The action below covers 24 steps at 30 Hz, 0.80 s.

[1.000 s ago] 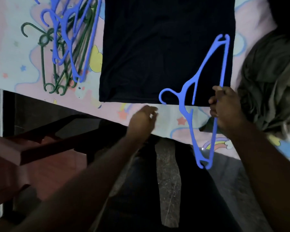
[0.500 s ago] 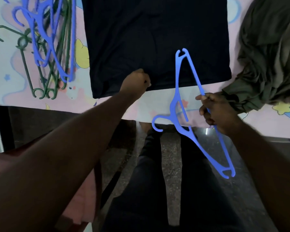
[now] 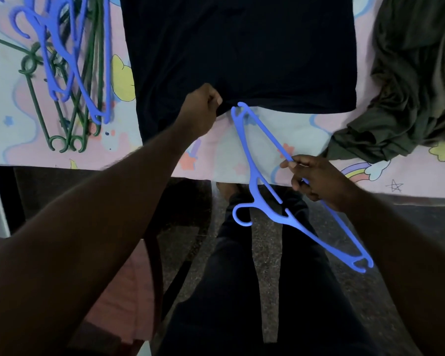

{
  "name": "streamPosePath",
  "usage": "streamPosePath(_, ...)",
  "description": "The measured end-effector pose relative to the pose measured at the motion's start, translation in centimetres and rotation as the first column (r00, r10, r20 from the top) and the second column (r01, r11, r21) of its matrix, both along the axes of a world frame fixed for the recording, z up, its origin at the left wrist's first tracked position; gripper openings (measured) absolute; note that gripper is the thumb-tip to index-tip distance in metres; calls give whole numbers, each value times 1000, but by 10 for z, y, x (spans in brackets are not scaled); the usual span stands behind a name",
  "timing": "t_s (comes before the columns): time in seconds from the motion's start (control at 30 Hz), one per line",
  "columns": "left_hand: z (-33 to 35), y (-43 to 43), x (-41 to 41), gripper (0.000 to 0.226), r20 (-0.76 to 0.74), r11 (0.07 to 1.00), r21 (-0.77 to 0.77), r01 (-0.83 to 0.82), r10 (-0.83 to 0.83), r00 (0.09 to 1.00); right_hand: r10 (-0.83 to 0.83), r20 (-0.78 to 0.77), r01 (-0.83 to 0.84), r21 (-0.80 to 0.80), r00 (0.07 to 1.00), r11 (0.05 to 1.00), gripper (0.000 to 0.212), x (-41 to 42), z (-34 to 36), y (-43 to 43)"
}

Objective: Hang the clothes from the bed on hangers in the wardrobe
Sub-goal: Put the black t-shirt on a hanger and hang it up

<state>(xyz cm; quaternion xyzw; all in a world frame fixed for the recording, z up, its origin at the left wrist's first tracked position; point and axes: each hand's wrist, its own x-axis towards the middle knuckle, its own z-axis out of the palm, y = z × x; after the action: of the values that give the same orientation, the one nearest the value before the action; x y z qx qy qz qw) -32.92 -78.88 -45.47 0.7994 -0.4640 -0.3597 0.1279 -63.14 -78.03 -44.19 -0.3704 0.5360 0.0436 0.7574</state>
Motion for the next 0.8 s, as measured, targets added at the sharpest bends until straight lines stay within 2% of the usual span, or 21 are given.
streamPosePath(0.1,-5,5,1,17,-33,985,93,147,-144,989,-17,-58,16,-9,998,1000,22,-1,-1,4)
streamPosePath(0.2,-11,7,-4,29,4,970,143,198,-201,980,-15,-106,14,-9,994,1000,22,-7,-2,8)
streamPosePath(0.4,-14,6,-7,13,60,985,101,137,-144,988,-32,-146,28,-28,989,999,23,-20,0,14)
streamPosePath(0.53,-5,6,-5,16,18,999,37,19,-20,1000,-32,-107,34,11,994,999,24,-23,5,15)
streamPosePath(0.7,7,6,2,16,39,997,-24,80,-79,996,-12,-19,12,12,1000,1000,24,-13,12,9)
streamPosePath(0.8,15,3,2,19,67,989,-130,75,-67,996,-33,2,33,14,999,999,24,-3,10,3)
